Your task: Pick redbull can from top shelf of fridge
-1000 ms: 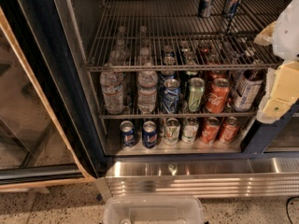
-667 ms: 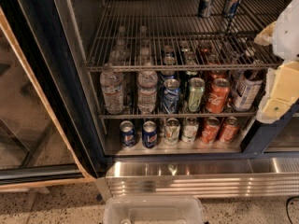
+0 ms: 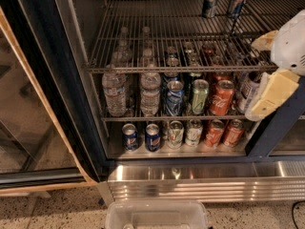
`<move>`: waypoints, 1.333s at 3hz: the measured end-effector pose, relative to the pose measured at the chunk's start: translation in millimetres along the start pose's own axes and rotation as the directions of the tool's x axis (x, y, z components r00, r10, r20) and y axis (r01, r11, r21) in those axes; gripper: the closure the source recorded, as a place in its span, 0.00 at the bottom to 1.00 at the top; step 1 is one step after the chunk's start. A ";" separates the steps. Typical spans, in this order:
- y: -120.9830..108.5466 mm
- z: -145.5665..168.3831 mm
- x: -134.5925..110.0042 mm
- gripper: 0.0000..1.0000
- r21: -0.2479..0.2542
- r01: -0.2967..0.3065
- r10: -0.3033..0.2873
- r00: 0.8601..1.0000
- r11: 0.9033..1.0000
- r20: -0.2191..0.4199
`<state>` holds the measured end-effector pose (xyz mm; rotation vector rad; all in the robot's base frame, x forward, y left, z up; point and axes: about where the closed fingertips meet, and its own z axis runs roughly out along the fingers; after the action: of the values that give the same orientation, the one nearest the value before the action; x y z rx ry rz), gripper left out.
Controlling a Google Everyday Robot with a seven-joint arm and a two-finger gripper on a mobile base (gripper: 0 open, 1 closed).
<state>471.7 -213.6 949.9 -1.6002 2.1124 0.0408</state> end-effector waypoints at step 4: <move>-47.2 22.0 -26.2 0.00 0.173 -0.073 0.024 0.963 0.982 0.269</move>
Offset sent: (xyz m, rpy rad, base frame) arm 0.0182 0.0060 0.0038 0.0431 -0.0571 -0.0127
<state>527.8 -198.1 953.2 -1.3548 1.8901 0.0732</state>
